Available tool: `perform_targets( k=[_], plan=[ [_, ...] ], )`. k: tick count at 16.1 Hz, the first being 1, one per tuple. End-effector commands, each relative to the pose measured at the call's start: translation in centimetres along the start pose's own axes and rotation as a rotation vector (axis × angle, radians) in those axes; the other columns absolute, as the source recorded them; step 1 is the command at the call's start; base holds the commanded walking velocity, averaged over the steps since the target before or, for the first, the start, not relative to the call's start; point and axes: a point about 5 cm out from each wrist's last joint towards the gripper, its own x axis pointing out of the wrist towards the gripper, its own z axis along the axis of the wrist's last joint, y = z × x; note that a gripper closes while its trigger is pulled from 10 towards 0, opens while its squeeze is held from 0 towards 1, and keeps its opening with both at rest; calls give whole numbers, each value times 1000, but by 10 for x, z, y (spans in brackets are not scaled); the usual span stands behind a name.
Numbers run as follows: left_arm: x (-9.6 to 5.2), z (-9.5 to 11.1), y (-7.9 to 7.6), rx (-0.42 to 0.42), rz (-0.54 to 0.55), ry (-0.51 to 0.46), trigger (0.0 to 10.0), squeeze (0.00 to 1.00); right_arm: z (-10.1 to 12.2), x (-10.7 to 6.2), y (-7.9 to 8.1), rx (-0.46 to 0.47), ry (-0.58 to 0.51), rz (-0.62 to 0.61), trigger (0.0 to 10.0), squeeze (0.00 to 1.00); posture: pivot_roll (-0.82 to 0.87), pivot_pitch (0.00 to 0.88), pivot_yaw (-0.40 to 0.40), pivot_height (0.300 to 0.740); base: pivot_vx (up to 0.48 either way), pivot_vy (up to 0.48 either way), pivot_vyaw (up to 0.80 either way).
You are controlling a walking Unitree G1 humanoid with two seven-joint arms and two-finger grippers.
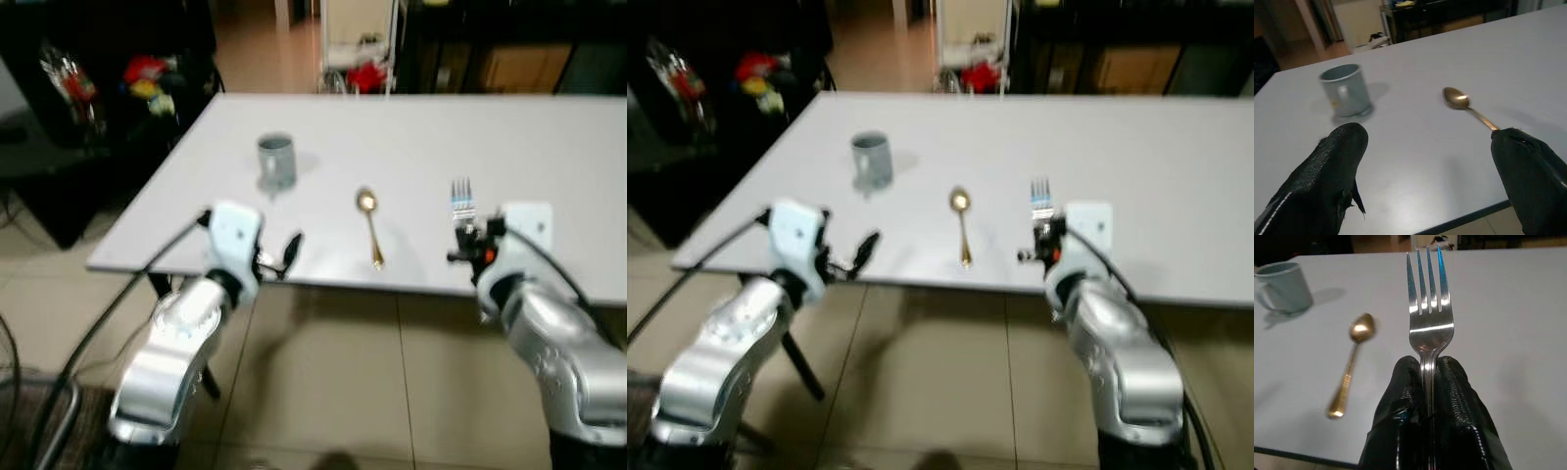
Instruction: Setting the table
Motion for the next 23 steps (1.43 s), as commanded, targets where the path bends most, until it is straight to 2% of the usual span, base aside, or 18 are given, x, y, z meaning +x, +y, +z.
perform_targets(
  k=[1, 8, 12, 15, 18, 21, 22, 23],
  plan=[
    [-2, 1, 7, 9, 19, -2, 10000, 0, 3, 2, 5, -1, -10, 29, 10000, 0, 87, 0, 56, 740, 0, 0, 0],
    [-5, 1, 10, 10, 24, -3, 10000, 0, 0, 8, 15, -29, 10, 101, 10000, 0, 96, 0, 48, 740, 0, 0, 0],
    [-5, 1, 10, 6, 19, -3, 10000, 0, -1, 8, 18, -34, 16, 112, 10000, 0, 96, 0, 49, 740, 280, 0, 0],
    [-4, 2, 11, 2, 19, -6, 10000, 0, -3, 9, 17, -28, 23, 107, 10000, 0, 96, 0, 51, 740, 306, 0, -646],
    [-4, 3, 12, -1, 20, -9, 10000, 0, -1, 9, 19, -31, 16, 118, 10000, 0, 96, 0, 48, 740, 323, 0, 0],
    [-6, 2, 12, -1, 24, -7, 10000, 0, -4, 10, 23, -83, 40, 156, 10000, 0, 100, 0, 42, 740, 329, 0, 267],
    [-7, 1, 12, 3, 24, -4, 10000, 0, -4, 10, 24, -43, 35, 152, 10000, 0, 101, 0, 41, 740, 300, 0, 0],
    [-8, 1, 12, 4, 21, -1, 10000, 0, -3, 10, 24, -48, 32, 153, 10000, 0, 102, 0, 40, 740, 259, 0, 0]
  ],
)
